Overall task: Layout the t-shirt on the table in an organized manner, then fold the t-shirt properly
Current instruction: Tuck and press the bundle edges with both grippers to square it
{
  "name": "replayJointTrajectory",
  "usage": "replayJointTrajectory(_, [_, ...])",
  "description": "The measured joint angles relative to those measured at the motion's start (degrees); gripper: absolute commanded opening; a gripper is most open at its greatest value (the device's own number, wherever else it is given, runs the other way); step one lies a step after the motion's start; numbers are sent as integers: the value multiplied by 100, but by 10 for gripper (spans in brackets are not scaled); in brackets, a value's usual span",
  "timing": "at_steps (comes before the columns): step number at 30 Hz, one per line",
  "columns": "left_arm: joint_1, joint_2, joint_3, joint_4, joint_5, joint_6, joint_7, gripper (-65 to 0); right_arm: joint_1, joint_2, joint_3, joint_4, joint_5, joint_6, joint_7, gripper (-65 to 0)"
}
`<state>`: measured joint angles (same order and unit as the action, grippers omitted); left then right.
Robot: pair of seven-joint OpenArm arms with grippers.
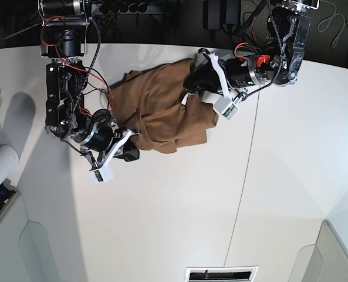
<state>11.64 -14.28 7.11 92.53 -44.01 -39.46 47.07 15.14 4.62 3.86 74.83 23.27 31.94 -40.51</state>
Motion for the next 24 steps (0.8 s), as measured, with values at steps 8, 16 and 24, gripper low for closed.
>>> replayJointTrajectory(8, [-610, 9, 0, -1023, -212, -157, -212, -650, -4, 254, 4, 0, 151, 0, -138, -650])
replayJointTrajectory(16, [-1663, 44, 0, -2096, -201, -170, -249, -650, -4, 297, 4, 0, 793, 0, -813, -650])
replayJointTrajectory(24, [-2597, 109, -2, -2918, 146, -109, -210, -650, -136, 295, 4, 68, 1368, 0, -970, -650])
